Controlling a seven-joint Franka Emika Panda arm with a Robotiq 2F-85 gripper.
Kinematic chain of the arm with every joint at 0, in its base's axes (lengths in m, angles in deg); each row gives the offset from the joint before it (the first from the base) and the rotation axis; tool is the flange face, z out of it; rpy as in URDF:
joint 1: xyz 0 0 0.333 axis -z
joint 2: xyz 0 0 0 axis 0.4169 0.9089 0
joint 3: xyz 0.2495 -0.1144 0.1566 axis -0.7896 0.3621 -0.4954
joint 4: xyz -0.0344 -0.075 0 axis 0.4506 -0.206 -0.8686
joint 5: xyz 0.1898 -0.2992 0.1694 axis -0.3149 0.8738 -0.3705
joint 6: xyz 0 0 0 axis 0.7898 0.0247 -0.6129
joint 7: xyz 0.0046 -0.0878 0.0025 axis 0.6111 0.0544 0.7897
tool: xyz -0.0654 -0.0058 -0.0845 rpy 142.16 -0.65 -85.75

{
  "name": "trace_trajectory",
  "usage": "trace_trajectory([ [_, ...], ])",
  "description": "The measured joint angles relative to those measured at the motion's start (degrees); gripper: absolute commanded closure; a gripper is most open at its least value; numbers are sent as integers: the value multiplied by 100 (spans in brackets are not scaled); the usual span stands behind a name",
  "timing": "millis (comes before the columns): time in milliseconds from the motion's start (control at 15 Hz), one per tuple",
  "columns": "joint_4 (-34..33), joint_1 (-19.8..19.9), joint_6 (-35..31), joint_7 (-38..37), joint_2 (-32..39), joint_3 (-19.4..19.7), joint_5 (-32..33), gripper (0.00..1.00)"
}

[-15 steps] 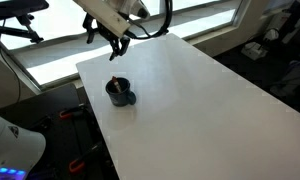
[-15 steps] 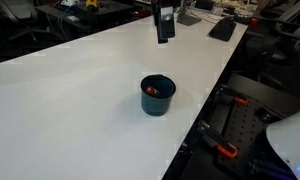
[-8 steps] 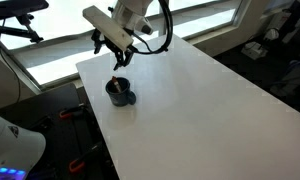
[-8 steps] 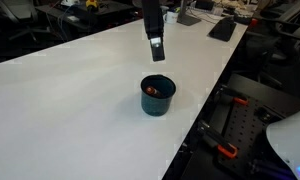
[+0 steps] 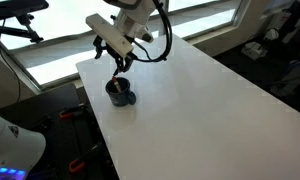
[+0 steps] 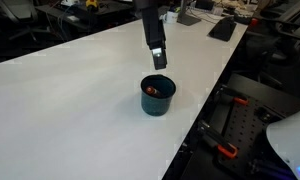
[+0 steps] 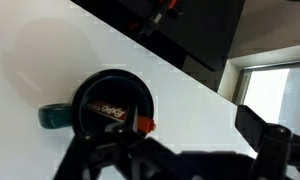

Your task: Put the marker on the table

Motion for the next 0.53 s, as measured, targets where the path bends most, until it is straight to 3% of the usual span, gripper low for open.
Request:
trace_trajectory([
  [533,-95,96,-134,0,351,0,-4,0],
])
